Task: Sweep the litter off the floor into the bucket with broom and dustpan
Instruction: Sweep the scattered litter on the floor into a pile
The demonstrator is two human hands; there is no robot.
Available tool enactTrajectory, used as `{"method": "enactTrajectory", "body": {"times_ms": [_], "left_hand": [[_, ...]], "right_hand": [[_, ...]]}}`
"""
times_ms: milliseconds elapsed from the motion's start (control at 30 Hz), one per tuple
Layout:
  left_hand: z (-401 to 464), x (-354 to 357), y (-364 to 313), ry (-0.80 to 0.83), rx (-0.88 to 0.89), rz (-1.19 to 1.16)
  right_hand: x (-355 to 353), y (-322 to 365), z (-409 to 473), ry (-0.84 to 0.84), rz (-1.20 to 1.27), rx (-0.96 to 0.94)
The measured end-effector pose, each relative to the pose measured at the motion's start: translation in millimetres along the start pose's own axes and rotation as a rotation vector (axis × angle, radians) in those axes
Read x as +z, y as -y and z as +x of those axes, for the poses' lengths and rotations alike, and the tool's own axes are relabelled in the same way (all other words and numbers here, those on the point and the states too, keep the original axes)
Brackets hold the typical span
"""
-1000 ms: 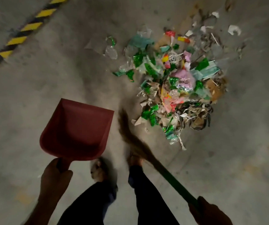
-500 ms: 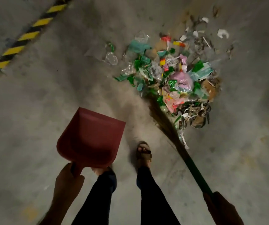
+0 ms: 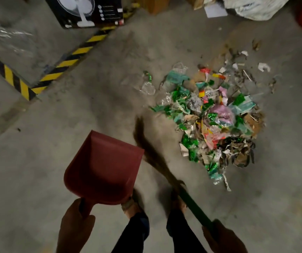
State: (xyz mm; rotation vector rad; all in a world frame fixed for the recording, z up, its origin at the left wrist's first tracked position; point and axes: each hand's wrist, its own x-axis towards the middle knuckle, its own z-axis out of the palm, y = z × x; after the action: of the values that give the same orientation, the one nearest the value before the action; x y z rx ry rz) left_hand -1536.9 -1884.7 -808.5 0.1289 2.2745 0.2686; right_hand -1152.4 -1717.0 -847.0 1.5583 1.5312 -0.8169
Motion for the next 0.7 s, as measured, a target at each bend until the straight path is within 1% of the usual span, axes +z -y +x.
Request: {"method": "enactTrajectory", "body": {"times_ms": [33, 100, 167, 200, 267, 367, 433, 467, 533, 567, 700], "left_hand": [[5, -6, 4, -0.003, -0.021, -0.003], [10, -11, 8, -0.011, -0.052, -0.015], [15, -15, 8, -0.019, -0.077, -0.017], [24, -14, 5, -0.022, -0.084, -0.009], [34, -16, -2, -0.022, -0.088, -0.008], [51, -14, -22, -0.033, -0.061, 0.002], [69, -13, -44, -0.05, -0.059, -0.034], [68, -15, -49, -0.062, -0.066, -0.053], [89, -9, -80, -0.036, -0.056, -0.004], [88, -11, -84, -0.036, -0.052, 0.003], [104, -6, -140, -0.017, 0.007, 0.067]], "right_hand": [[-5, 33, 5, -0.047, 0.002, -0.078], [-10, 63, 23, -0.088, -0.059, -0.214], [-14, 108, 42, -0.122, -0.156, -0.29], [-16, 132, 57, -0.169, -0.183, -0.311], [-20, 174, 73, -0.185, -0.224, -0.327], [-30, 217, 99, -0.145, -0.114, -0.279], [-41, 231, 124, -0.114, -0.014, -0.195], [-44, 232, 123, -0.098, 0.006, -0.162], [-62, 222, 145, -0.059, 0.109, -0.065], [-63, 215, 144, -0.05, 0.145, -0.055], [-88, 158, 162, -0.069, 0.311, 0.097]]}}
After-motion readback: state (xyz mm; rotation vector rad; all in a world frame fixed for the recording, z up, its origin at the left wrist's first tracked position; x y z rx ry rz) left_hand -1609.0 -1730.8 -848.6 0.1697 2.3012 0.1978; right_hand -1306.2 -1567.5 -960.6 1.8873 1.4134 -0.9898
